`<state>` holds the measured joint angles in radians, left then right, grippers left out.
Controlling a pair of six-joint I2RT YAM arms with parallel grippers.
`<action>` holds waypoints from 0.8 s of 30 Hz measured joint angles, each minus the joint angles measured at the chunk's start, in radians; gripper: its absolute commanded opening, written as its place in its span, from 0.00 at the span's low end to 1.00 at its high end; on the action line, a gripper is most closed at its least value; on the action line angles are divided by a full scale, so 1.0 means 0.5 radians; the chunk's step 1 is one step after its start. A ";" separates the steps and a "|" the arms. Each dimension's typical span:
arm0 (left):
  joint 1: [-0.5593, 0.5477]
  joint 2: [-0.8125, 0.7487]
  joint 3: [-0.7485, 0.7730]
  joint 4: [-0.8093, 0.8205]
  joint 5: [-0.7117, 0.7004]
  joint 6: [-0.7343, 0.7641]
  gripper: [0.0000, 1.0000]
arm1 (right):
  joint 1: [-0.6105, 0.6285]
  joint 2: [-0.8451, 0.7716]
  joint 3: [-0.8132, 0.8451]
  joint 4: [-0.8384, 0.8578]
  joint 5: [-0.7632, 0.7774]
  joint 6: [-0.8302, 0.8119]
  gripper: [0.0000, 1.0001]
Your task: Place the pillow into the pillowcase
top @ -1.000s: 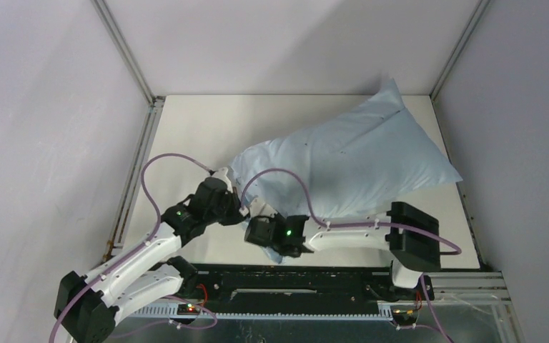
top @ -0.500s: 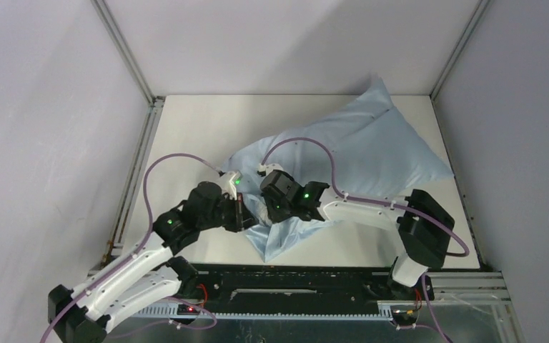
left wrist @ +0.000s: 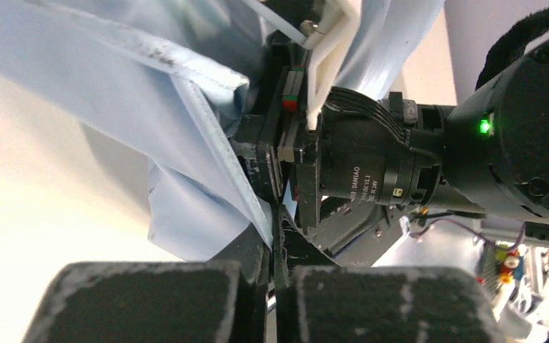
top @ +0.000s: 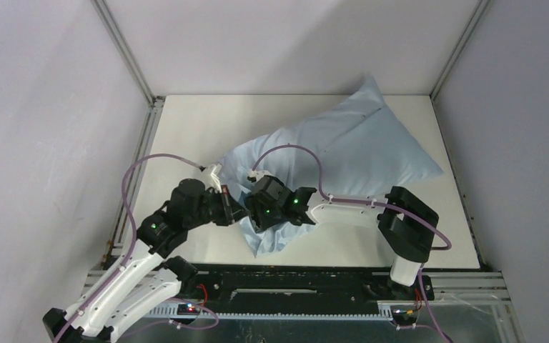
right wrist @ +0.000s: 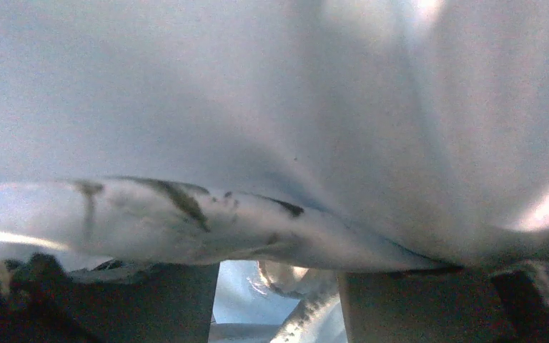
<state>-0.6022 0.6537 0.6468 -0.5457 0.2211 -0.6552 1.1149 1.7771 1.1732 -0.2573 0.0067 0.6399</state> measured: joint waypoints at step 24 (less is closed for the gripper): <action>0.188 0.050 0.078 -0.105 -0.198 -0.106 0.00 | 0.118 -0.109 0.124 -0.433 0.549 -0.113 0.40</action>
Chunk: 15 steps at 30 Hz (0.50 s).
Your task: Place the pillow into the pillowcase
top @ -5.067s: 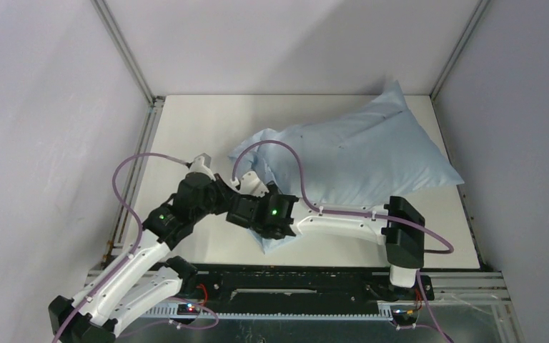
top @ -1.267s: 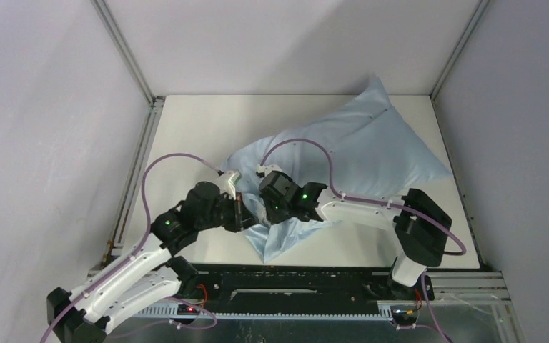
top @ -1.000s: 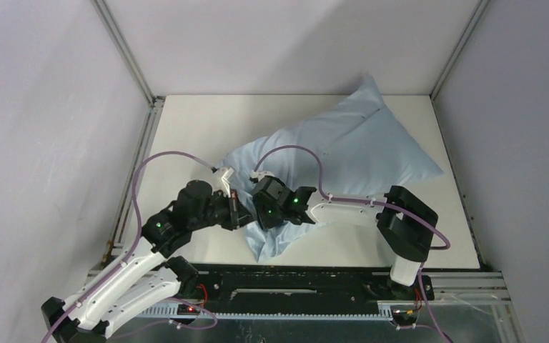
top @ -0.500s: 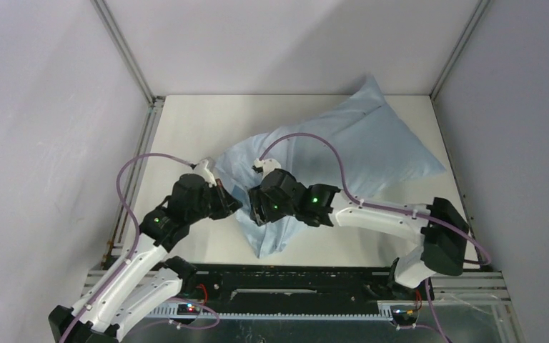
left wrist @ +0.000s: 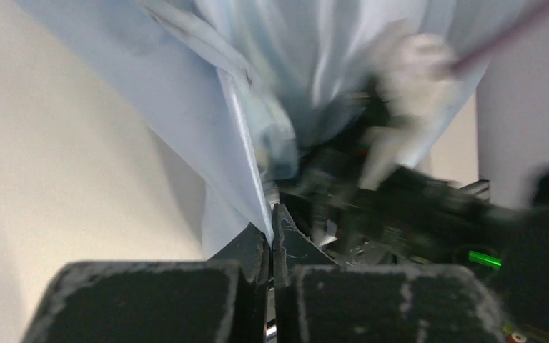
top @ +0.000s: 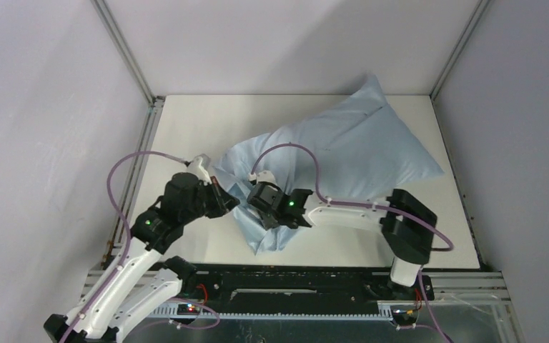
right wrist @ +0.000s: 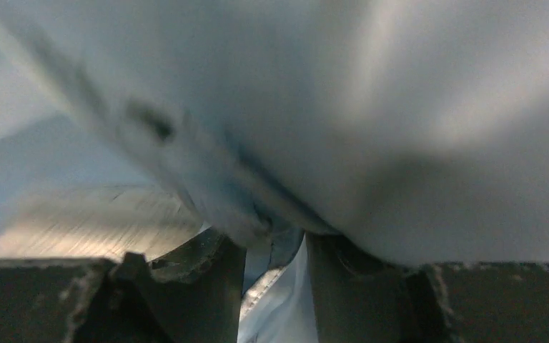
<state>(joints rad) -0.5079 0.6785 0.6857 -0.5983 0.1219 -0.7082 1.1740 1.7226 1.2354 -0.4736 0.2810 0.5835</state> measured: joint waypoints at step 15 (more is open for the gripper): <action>0.035 0.144 -0.108 0.087 -0.082 -0.021 0.22 | 0.107 -0.172 0.053 -0.054 0.104 -0.031 0.57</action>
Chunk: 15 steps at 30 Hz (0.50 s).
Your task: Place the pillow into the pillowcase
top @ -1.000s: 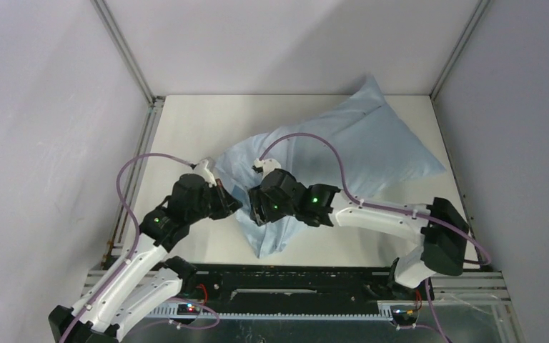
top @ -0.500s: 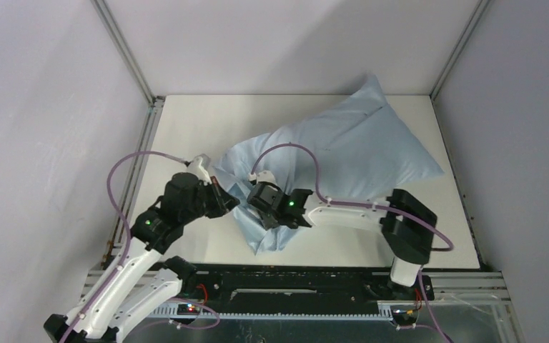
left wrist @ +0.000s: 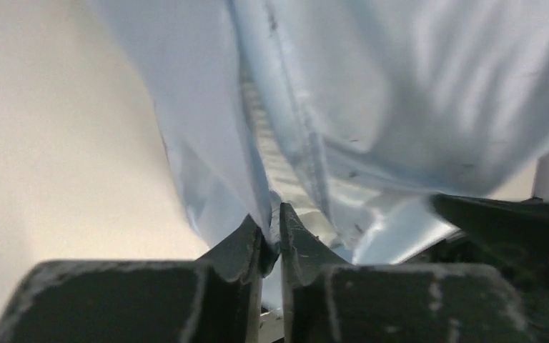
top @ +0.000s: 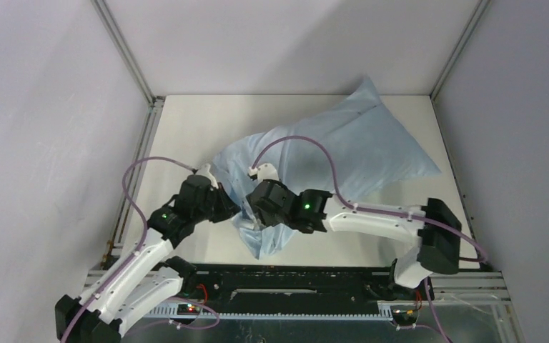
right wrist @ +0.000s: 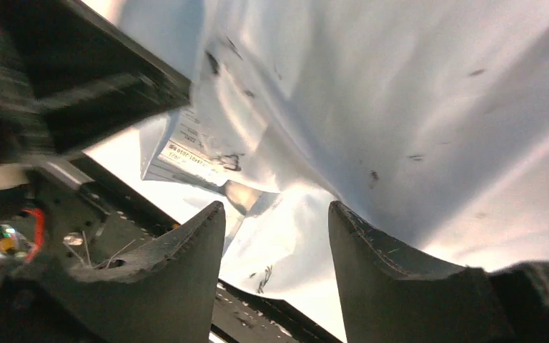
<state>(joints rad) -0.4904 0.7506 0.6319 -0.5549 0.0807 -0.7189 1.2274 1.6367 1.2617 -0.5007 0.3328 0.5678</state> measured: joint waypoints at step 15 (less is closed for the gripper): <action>0.011 -0.235 -0.137 -0.156 -0.205 -0.032 0.28 | 0.137 0.301 0.565 -0.224 0.227 -0.330 0.58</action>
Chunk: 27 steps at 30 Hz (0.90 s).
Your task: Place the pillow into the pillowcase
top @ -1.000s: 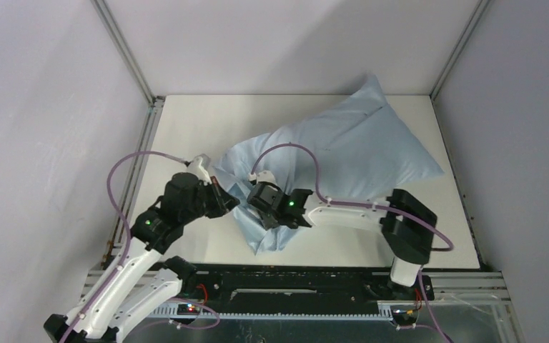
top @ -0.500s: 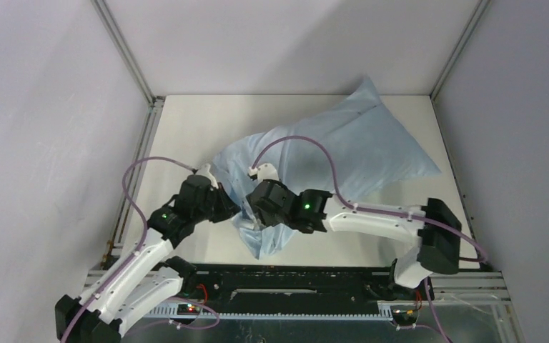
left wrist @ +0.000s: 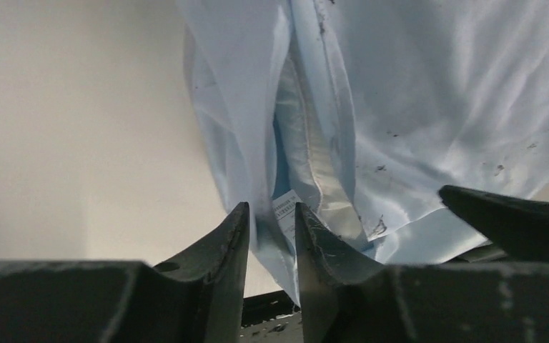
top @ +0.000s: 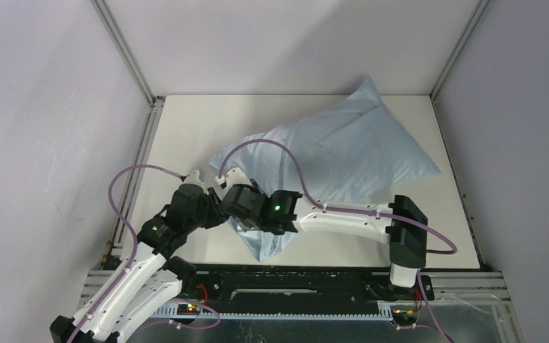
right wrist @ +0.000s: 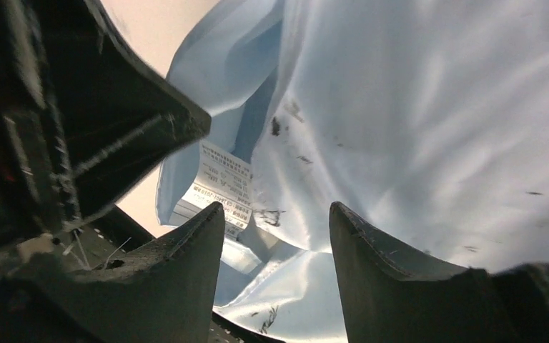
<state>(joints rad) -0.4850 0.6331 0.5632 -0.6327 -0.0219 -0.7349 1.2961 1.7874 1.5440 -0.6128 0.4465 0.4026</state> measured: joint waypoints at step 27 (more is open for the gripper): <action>0.008 0.359 -0.005 1.150 0.457 -0.240 0.00 | -0.253 -0.548 0.212 -0.068 -0.423 0.063 0.00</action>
<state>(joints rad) -0.4812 0.8127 0.5610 -0.0578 0.2066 -0.8551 1.1698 1.5135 1.6501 -0.6468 0.2348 0.4343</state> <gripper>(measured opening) 0.006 0.007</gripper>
